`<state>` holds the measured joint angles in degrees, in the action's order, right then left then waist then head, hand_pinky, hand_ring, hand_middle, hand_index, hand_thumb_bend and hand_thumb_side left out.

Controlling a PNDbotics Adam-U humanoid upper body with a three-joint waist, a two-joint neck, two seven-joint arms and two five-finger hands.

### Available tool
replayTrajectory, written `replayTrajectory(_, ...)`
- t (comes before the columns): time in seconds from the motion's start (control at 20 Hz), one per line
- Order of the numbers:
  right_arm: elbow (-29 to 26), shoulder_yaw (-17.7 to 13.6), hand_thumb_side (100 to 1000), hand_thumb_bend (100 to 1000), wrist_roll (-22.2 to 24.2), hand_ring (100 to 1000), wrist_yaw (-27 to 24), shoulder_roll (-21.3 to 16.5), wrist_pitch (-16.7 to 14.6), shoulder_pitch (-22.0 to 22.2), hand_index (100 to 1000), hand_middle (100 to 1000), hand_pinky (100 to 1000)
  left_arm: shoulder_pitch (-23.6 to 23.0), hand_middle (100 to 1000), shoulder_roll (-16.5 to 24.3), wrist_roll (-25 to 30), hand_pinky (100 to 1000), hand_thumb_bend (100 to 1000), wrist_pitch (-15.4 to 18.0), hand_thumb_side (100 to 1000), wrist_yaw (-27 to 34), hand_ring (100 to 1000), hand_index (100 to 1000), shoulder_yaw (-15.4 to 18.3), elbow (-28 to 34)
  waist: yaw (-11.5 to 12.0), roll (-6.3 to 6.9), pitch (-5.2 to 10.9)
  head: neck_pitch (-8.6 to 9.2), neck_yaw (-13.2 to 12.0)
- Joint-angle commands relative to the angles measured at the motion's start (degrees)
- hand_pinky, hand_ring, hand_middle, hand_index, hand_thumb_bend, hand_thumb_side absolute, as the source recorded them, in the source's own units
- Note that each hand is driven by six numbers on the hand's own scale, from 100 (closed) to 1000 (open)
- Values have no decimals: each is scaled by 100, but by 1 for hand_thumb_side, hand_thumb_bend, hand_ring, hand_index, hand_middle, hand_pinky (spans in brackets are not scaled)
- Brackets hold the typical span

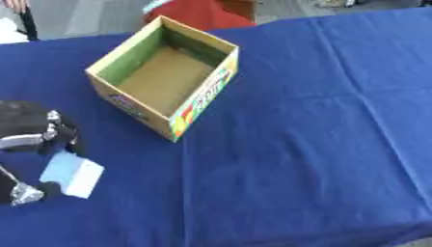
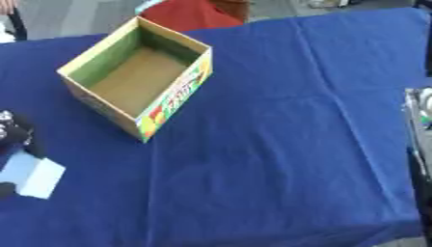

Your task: Pick up objects on the table and place them in the box.

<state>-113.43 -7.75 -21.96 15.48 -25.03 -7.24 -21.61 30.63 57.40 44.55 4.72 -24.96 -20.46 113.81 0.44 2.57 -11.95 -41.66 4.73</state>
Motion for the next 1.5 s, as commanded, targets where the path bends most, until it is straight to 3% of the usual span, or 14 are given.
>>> replayTrajectory(0.05, -116, -33, 1000, 100, -12, 710, 8, -164, 25, -58, 779, 841, 679, 331, 386, 197, 26, 385, 100, -86, 100, 194, 456, 604, 230, 78, 4, -2, 99, 21, -20)
replayTrajectory(0.35, -116, -27, 1000, 100, -6, 710, 5, -169, 39, -60, 779, 841, 678, 1118, 374, -37, 308, 383, 100, -433, 100, 378, 446, 594, 289, -21, -25, 4, 81, 31, -117)
replayTrajectory(0.6, -116, -17, 1000, 100, -1, 710, -3, -162, 45, -73, 779, 842, 677, 1874, 368, -445, 435, 391, 100, -375, 120, 130, 440, 590, 198, -612, -55, 11, 54, 88, -201)
replayTrajectory(1.05, -116, 2, 1000, 100, 24, 709, -43, -93, 27, -151, 778, 843, 676, 3159, 352, -1863, 18, 379, 100, -33, 100, -913, 433, 591, 169, -2668, -166, -21, -62, 293, -363)
replayTrajectory(1.5, -116, 21, 1000, 100, 54, 709, -95, -15, -5, -300, 778, 844, 674, 3718, 352, -2914, -717, 385, 100, 431, 100, -2171, 456, 598, 340, -4523, -346, -39, -233, 585, -554)
